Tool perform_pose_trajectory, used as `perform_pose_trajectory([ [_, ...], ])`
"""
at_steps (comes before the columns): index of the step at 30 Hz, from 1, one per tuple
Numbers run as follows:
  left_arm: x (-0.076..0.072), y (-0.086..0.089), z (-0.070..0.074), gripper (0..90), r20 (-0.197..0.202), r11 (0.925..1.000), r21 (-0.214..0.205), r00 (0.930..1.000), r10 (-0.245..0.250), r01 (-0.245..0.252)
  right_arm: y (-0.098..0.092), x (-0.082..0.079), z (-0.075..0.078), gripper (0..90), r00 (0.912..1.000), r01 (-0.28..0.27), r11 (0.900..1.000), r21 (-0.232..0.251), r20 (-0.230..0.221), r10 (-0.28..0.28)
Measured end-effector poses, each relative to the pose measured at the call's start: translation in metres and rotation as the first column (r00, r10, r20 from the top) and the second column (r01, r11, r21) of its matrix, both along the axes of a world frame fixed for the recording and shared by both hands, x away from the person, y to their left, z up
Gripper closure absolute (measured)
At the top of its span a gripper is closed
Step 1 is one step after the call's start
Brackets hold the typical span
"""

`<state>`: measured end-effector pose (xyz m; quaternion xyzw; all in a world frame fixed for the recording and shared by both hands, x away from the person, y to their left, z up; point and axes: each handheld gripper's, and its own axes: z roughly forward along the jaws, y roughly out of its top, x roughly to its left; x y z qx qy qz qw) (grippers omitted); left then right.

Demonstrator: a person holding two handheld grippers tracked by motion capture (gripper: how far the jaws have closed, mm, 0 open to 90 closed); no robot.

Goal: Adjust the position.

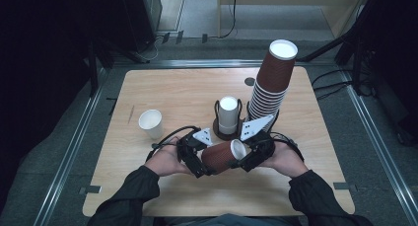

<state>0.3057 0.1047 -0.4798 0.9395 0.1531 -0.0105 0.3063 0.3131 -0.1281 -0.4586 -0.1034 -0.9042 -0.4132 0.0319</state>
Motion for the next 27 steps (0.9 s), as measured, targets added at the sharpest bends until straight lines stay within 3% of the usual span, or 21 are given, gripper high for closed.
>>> perform_pose_trajectory([
  [5,0.001,0.008,0.004,0.0,0.000,0.9988,-0.023,0.9990,0.044,-0.044,-0.006,0.000,0.002,22.0,0.9998,0.020,0.9997,0.017,0.003,-0.020],
  [11,0.000,0.018,0.009,0.0,0.010,0.9958,-0.076,0.9986,0.052,-0.051,-0.017,0.000,0.007,22.0,0.9983,0.056,0.9973,0.047,0.013,-0.056],
  [14,-0.001,0.021,0.009,0.0,0.003,0.9893,-0.128,0.9975,0.071,-0.070,-0.022,0.000,0.008,22.0,0.9976,0.066,0.9953,0.071,0.019,-0.067],
  [19,-0.003,0.021,0.008,0.0,-0.013,0.9829,-0.168,0.9972,0.074,-0.075,-0.028,-0.001,0.014,22.0,0.9962,0.085,0.9890,0.121,0.011,-0.087],
  [21,-0.003,0.021,0.008,0.0,-0.015,0.9778,-0.195,0.9970,0.076,-0.078,-0.029,-0.001,0.016,22.0,0.9960,0.088,0.9852,0.147,0.002,-0.090],
  [22,-0.003,0.021,0.007,0.0,-0.018,0.9716,-0.223,0.9969,0.077,-0.079,-0.029,-0.001,0.018,22.0,0.9955,0.093,0.9797,0.178,0.001,-0.094],
  [24,-0.004,0.020,0.007,0.0,-0.016,0.9691,-0.233,0.9969,0.078,-0.079,-0.029,-0.002,0.019,22.0,0.9953,0.095,0.9786,0.182,-0.001,-0.097],
  [27,-0.004,0.018,0.006,0.0,-0.012,0.9627,-0.258,0.9967,0.081,-0.081,-0.027,-0.002,0.021,22.0,0.9949,0.099,0.9684,0.229,-0.007,-0.100],
])
